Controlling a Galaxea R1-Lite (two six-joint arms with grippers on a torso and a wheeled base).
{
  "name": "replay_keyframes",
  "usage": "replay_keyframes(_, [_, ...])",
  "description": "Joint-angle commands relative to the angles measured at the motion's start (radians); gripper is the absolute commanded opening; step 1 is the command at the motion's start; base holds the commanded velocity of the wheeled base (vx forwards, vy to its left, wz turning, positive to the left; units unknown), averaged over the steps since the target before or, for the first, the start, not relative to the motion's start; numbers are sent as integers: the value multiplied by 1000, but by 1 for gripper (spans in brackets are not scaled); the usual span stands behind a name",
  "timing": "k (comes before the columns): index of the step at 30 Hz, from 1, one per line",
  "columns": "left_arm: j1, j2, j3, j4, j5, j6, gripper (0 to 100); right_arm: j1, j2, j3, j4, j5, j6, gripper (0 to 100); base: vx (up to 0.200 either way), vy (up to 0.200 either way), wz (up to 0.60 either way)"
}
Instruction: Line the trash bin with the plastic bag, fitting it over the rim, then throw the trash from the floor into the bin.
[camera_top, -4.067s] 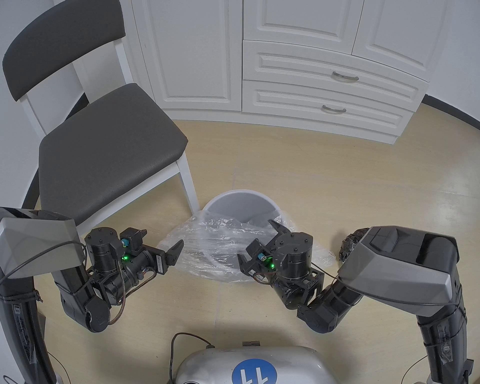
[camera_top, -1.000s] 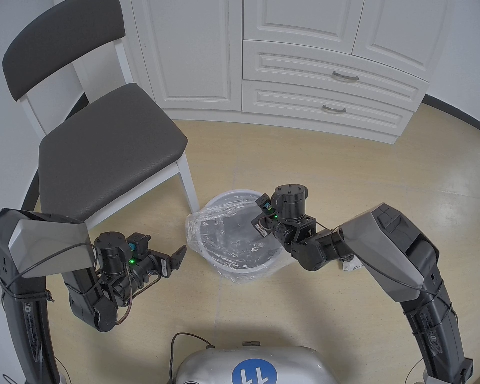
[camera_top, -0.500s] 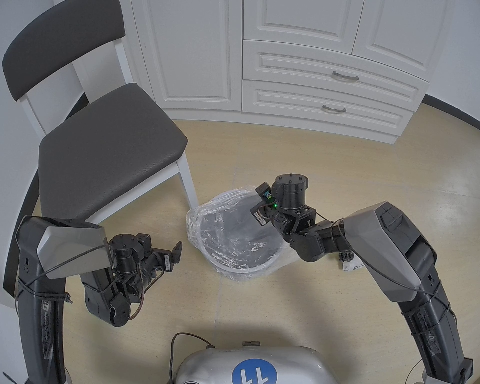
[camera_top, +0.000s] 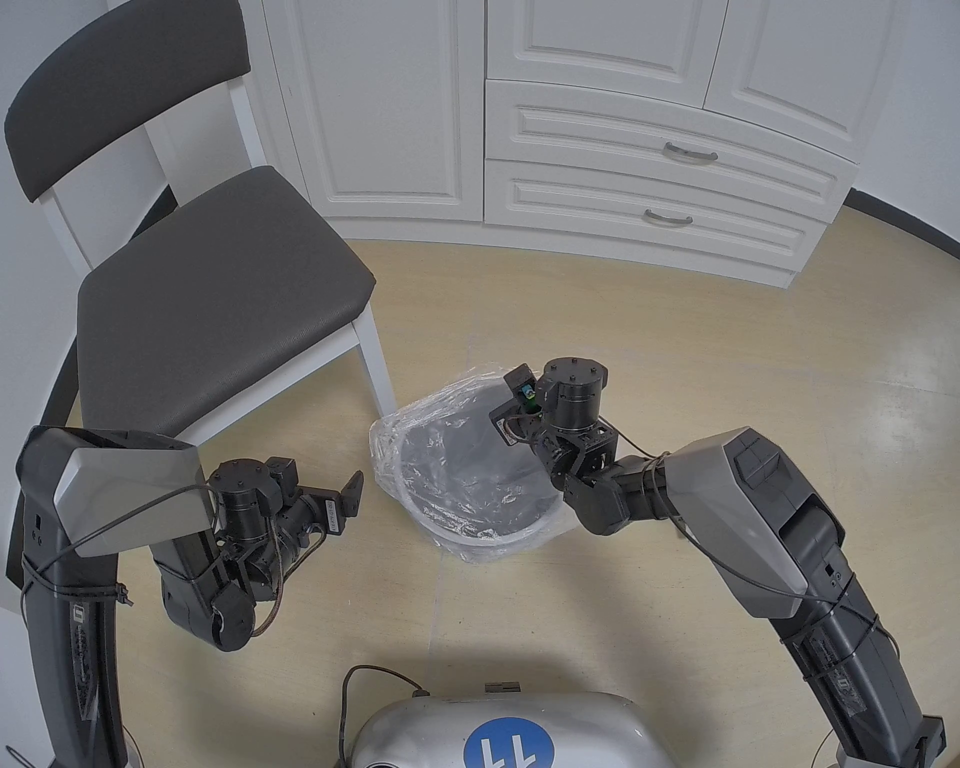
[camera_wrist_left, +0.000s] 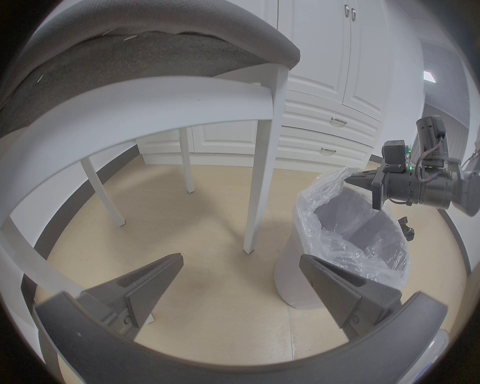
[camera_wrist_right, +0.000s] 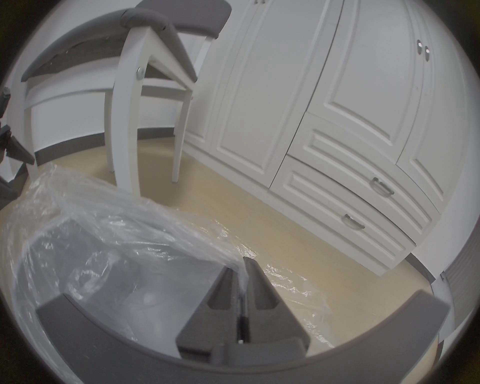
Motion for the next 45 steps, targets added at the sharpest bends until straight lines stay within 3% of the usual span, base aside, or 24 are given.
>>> replay_keyframes(1, [0,-35,2,0,1,-1,100,0,12,-1,-115,-1,6,0,0,0,0])
replay_keyframes(10, [-2,-71,16,0,2,-2,100,0,27,-1,-230,11,15,0,0,0,0])
replay_keyframes(11, [-2,-71,16,0,2,-2,100,0,30,-1,-233,13,18,100,0,0,0])
replay_keyframes(19, [-17,-73,28,0,4,-4,100,17,-6,7,-264,14,26,100,0,0,0])
replay_keyframes(21, [-22,-76,34,-2,4,-7,100,19,-51,70,-250,14,26,100,0,0,0])
replay_keyframes(23, [-37,-91,51,-2,4,-10,100,23,-160,255,-209,33,34,100,0,0,0])
replay_keyframes(28, [-66,-98,62,-2,4,-10,100,28,-301,458,-169,59,116,100,0,0,0])
replay_keyframes(32, [-97,-116,39,1,1,-28,100,25,-401,596,-166,56,210,100,0,0,0])
replay_keyframes(38, [-161,-85,-118,41,-19,-56,100,25,-511,858,-181,45,521,100,0,0,0])
replay_keyframes(42, [-149,-48,-203,106,-25,-64,100,-1,-548,918,-183,45,696,100,0,0,0])
replay_keyframes(45, [-129,-30,-240,155,-44,-62,100,-24,-536,913,-178,44,742,100,0,0,0])
